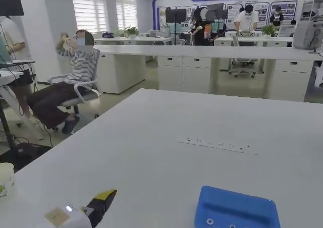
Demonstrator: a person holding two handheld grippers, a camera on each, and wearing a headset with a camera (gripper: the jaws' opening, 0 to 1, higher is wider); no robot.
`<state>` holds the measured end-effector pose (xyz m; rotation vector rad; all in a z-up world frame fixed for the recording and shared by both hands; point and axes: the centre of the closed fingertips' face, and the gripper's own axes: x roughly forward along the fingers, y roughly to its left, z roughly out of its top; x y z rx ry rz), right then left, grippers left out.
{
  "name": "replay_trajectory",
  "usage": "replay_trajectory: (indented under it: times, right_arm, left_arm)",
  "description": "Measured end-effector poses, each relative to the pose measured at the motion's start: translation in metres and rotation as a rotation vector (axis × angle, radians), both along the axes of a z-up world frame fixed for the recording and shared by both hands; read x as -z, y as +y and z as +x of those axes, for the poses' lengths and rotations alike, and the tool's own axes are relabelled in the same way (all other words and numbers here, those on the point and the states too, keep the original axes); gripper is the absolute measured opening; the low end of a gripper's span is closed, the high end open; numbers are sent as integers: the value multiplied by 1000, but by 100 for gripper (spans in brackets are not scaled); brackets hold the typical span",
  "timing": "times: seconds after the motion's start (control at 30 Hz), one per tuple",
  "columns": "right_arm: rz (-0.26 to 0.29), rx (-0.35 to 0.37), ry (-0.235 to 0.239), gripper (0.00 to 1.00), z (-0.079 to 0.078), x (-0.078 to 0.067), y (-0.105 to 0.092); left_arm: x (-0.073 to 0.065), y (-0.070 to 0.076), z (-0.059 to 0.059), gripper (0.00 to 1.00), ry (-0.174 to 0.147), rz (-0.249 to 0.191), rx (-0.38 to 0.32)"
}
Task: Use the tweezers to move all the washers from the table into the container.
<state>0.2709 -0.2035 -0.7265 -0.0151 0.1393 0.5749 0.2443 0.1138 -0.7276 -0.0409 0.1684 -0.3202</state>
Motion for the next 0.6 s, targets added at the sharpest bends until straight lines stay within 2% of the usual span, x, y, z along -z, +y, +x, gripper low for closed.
replay_trajectory:
  times: [0.17, 0.33, 0.4, 0.5, 0.6]
  right_arm:
    - [53, 43, -43, 99, 3, -12, -3]
    - [24, 78, -58, 99, 5, -13, -6]
    - [-4, 95, -58, 99, 6, -11, -7]
    - [-29, 104, -60, 99, 7, -11, -8]
    - [-30, 116, -49, 99, 8, -9, -12]
  left_arm:
    - [-3, 1, 0, 98, -19, 3, 2]
    - [0, -3, 0, 98, -2, -21, 27]
    - [2, -5, -1, 98, 9, -16, 35]
    - [2, -8, -2, 98, 9, -21, 53]
    - [-1, -11, -4, 97, -6, -32, 67]
